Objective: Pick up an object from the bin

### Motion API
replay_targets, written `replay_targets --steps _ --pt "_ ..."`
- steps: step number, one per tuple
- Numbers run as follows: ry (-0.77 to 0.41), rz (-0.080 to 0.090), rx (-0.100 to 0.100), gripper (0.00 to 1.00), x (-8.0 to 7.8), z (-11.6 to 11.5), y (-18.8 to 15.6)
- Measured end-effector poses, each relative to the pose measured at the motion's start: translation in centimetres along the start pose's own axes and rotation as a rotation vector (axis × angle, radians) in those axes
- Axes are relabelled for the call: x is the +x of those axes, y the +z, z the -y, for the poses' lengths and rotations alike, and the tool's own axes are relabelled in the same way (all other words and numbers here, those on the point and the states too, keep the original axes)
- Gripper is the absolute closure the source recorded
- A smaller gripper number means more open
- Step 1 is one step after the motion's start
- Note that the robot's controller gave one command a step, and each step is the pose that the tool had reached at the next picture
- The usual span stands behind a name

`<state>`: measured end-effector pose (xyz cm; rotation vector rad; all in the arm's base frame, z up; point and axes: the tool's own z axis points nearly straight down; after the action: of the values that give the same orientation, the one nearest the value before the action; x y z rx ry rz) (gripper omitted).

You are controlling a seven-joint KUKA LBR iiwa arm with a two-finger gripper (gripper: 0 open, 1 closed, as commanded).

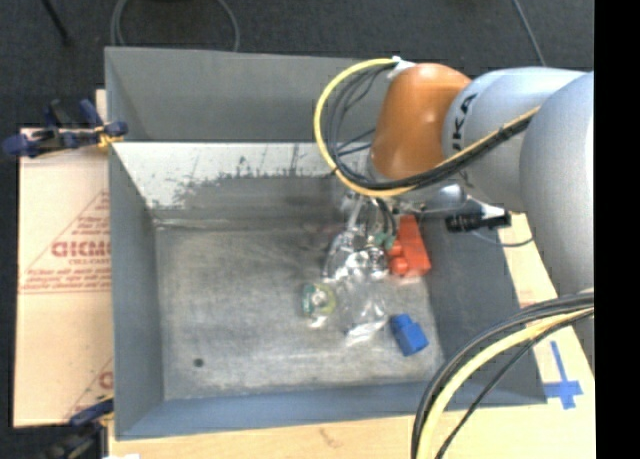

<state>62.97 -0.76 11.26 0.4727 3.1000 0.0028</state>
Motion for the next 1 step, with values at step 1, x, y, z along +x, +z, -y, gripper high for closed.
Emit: replay_targets --steps 1 --pt "-0.283 0.004 0.0 0.0 3.12 -4.49 -8.43"
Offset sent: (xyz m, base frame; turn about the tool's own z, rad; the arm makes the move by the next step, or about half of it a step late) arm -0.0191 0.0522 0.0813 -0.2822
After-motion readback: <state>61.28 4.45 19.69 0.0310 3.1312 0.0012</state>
